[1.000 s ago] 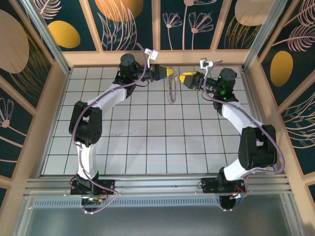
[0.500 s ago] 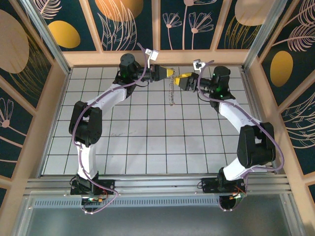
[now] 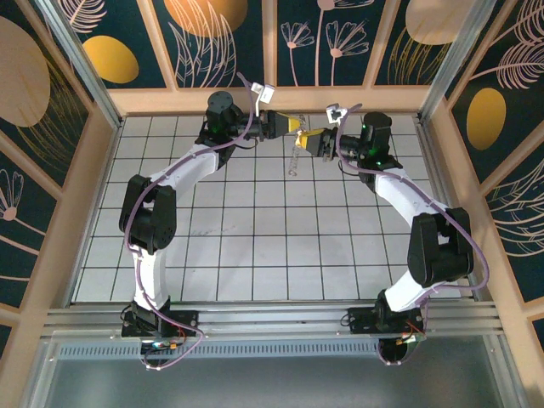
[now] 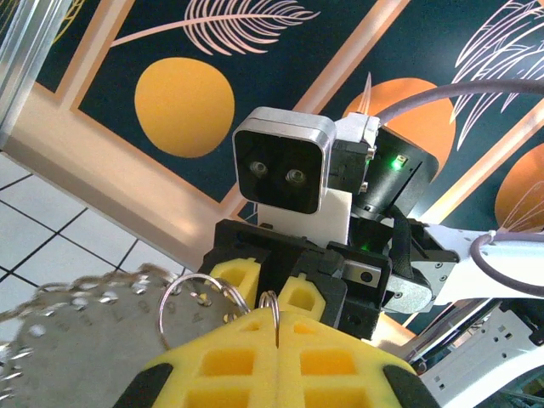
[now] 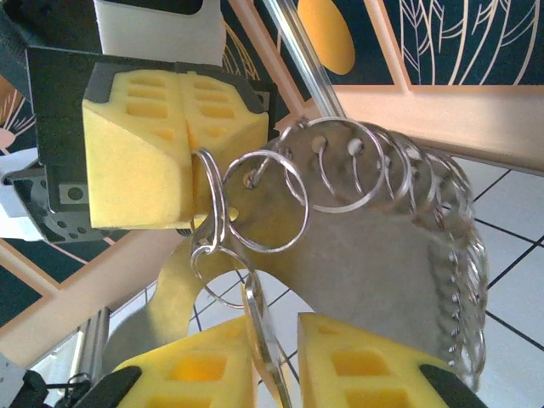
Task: Put the keys on the keyring
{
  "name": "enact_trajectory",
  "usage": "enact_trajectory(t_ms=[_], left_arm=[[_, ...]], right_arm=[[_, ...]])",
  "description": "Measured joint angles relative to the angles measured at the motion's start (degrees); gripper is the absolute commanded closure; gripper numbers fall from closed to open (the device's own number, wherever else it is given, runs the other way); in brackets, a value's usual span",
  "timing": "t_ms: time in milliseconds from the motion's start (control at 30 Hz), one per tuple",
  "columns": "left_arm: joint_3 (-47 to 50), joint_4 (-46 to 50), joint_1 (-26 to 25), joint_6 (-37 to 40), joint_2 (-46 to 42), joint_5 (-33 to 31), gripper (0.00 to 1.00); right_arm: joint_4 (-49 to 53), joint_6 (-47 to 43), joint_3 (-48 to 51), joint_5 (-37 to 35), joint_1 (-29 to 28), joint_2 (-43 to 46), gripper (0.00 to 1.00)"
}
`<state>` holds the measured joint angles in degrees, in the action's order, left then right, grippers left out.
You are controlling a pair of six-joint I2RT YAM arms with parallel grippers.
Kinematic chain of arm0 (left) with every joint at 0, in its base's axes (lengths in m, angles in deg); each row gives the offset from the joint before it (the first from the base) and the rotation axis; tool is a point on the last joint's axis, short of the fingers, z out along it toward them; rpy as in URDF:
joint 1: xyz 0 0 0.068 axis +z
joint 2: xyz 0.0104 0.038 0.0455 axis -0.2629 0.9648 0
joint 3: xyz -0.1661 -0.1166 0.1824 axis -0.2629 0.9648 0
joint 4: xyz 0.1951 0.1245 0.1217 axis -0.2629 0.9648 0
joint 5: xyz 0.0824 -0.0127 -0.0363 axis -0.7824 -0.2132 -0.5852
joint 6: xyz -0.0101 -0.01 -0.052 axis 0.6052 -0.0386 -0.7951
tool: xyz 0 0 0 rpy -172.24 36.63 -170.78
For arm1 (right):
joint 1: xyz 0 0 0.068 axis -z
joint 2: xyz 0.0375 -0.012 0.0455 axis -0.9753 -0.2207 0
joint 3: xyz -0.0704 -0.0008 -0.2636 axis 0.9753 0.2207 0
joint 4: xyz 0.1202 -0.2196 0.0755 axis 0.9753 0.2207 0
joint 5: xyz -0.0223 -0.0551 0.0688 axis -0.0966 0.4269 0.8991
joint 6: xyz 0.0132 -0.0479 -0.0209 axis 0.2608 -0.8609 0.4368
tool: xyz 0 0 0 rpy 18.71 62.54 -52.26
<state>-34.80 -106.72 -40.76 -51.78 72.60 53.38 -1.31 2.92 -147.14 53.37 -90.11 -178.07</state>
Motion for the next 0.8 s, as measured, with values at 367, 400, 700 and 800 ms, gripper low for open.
enact_trajectory(t_ms=[367,400,700,800], left_arm=[[-0.02,0.39,-0.02,0.0,0.0,-0.2,1.0],[-0.02,0.39,-0.02,0.0,-0.02,-0.2,1.0],[-0.02,0.11,-0.07,-0.46,-0.02,-0.17,1.0],[0.07,-0.02,-0.07,-0.63,-0.02,-0.26,1.0]], right_arm=[[-0.63,0.11,1.6,1.11,-0.57,1.09,1.0],[-0.79,0.15,1.6,1.18,-0.74,1.09,1.0],[-1.55,1.4,0.31,2.19,-2.62,0.07,1.0],[-3.39,3.17,0.28,2.64,-2.62,-0.87,1.0]])
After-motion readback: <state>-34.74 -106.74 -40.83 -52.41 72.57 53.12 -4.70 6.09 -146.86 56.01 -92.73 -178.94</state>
